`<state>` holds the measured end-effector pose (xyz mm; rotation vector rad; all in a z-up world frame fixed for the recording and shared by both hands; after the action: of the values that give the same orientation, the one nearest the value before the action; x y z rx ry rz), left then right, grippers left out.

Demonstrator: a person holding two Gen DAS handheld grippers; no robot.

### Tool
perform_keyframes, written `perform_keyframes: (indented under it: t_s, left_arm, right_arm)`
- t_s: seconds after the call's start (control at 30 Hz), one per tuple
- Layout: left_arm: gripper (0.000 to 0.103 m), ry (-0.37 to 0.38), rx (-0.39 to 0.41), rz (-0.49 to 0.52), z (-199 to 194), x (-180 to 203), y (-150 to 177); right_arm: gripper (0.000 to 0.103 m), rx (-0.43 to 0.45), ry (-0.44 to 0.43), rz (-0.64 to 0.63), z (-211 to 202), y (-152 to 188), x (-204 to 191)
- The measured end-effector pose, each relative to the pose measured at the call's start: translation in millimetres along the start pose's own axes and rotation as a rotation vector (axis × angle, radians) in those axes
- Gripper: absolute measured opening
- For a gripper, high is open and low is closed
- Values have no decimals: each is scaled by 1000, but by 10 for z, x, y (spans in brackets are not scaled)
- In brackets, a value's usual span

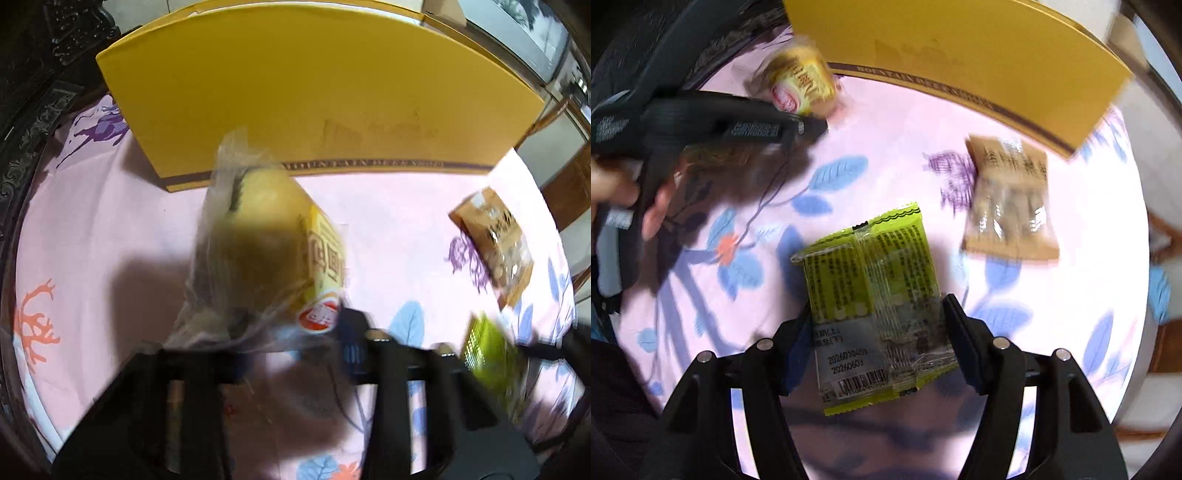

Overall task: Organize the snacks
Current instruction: 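Grasp the green snack bag with the right tool while the left tool grasps the round yellow cake pack, then carry both packs into the yellow box and open both tools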

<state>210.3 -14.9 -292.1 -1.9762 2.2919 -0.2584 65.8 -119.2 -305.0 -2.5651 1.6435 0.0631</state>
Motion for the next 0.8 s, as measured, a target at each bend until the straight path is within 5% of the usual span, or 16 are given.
perform_keyframes:
  t_s: [0.47,0.6,0.8]
  left_arm:
    - [24,68,40,-44,-482,3,515]
    - [24,9,70,-57,-844,90,465]
    - [25,30,150,-109,-1483,91,39]
  right_arm:
    - [66,111,-13,187,-526,394,412]
    - [66,171,15,204,-903,57,557]
    - [66,291,70,229,-1536,-457,507]
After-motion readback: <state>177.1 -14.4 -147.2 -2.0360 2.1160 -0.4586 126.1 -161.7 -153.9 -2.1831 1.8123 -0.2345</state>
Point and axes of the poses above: each gripper's, at about its wrist camera, not at the fingertips, and z roughly the way its jaws point, x to its right, y to its underside, the point moved 6 cm from there along z, roughly the way its jaws point, and after that the axes turned 15 degrees about -x, right-handed, at the moved point
